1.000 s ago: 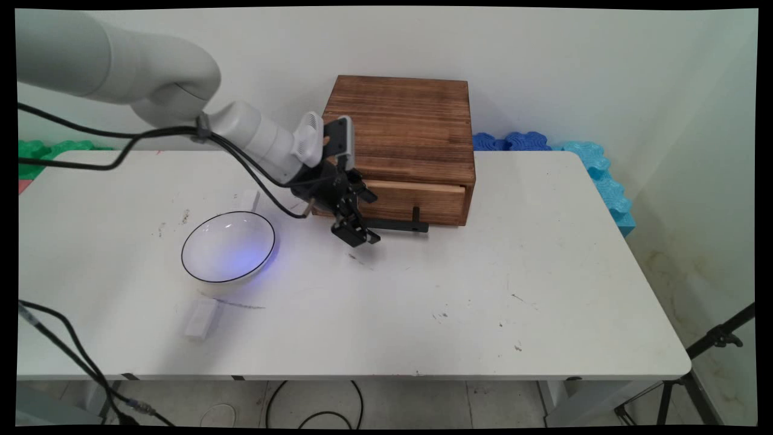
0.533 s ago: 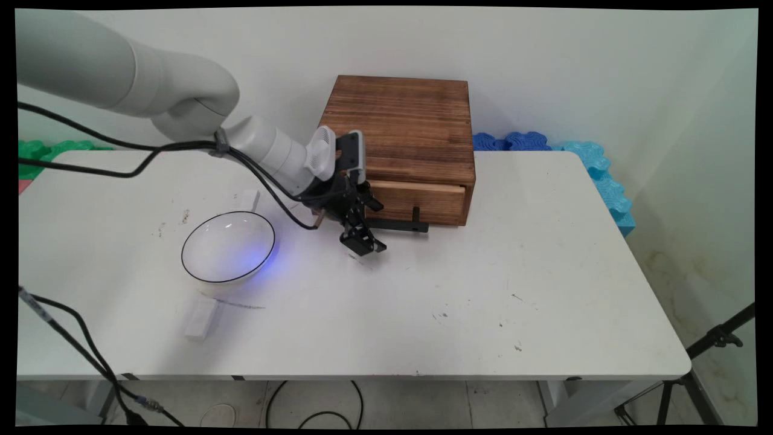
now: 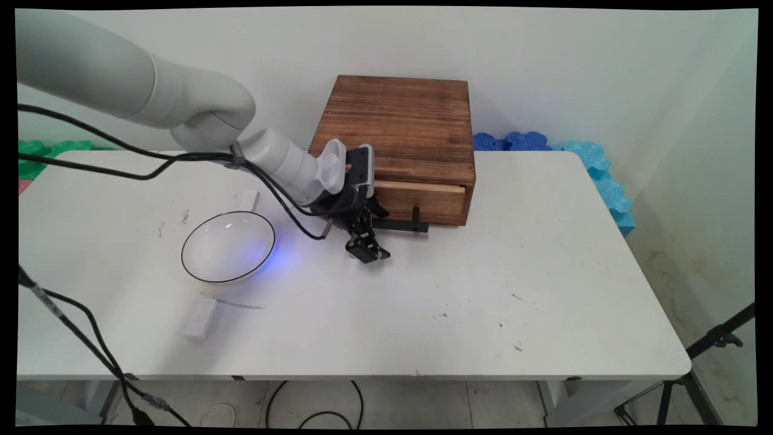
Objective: Open the drawer
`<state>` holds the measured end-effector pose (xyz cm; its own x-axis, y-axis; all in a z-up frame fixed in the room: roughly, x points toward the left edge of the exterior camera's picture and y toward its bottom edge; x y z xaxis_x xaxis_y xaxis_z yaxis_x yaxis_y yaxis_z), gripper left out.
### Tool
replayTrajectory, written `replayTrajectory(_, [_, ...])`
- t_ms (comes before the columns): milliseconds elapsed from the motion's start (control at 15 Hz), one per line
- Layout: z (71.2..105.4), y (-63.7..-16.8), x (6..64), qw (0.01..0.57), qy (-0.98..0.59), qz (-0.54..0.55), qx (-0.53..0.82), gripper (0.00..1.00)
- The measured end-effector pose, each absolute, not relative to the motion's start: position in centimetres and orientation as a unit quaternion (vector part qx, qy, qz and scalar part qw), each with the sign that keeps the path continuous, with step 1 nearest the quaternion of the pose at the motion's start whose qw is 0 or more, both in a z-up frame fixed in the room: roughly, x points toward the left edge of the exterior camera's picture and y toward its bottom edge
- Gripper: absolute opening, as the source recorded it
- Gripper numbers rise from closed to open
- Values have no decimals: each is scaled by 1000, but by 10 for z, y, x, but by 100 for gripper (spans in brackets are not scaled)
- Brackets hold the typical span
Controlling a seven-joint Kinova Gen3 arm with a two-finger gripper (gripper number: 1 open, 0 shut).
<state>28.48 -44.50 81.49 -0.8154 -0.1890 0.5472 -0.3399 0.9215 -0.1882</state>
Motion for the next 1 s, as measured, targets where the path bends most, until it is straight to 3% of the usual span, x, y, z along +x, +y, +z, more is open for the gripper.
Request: replayTrajectory(1000, [796,-445,277,256,-949,138,123,100])
